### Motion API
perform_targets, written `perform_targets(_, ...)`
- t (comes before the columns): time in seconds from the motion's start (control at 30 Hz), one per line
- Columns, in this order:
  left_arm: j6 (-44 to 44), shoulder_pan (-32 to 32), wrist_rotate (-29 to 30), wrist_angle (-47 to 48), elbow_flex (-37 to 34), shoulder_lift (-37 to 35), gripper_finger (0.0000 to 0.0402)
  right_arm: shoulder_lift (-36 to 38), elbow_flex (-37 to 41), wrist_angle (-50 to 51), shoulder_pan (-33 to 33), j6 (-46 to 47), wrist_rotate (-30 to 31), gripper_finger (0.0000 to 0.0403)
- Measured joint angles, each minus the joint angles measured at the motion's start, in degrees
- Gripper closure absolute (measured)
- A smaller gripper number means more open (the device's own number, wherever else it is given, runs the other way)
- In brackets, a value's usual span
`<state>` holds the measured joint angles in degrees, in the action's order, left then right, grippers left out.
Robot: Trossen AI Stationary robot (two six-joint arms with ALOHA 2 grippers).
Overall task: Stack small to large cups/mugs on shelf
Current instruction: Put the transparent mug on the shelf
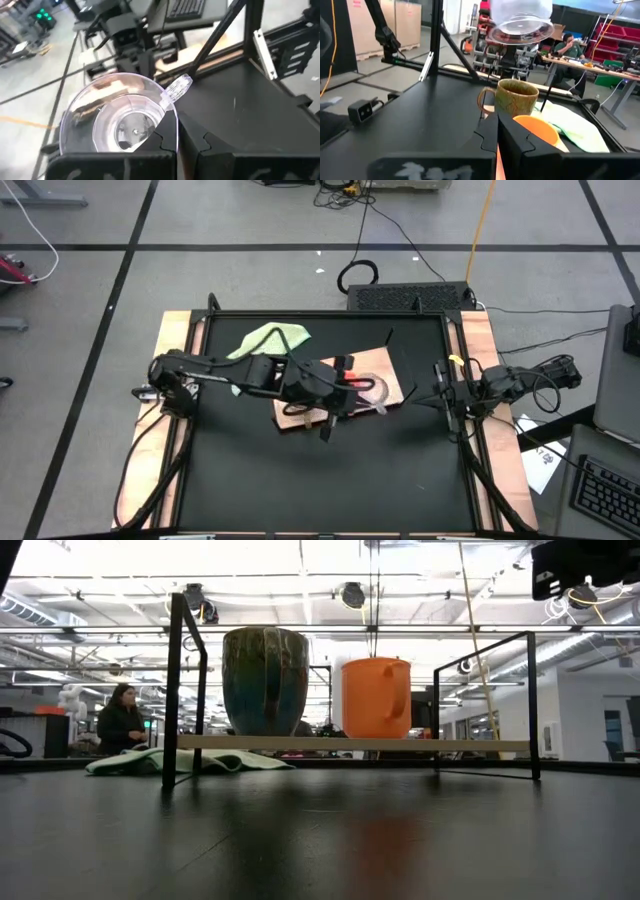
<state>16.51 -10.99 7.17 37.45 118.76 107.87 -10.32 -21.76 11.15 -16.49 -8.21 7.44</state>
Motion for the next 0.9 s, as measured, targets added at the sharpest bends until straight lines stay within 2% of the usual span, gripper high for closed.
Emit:
perform_targets(0.4, -0.07, 0.77, 3.84, 1.32, -0.06, -3.75, 0.0401, 0.19, 0.0, 0.19, 0.0, 1.32, -0.02, 0.0403)
perform_targets(0.63, -0.14, 2.57, 3.82, -2.89, -0.06, -4.87, 0.0401, 0.19, 0.0, 0.04, 0.0, 1.32, -0.02, 0.0403)
perform_targets(0.77, -1.51, 5.39, 2.29, -4.13, -0.06, -4.78, 0.0401, 0.19, 0.02, -0.18, 0.0, 1.23, -0.02, 0.0403)
perform_targets(0.9, -3.7, 8.97, -2.16, -4.18, -0.06, -3.94, 0.0402, 0.19, 0.02, -0.35, 0.0, 1.19, 0.0, 0.0403)
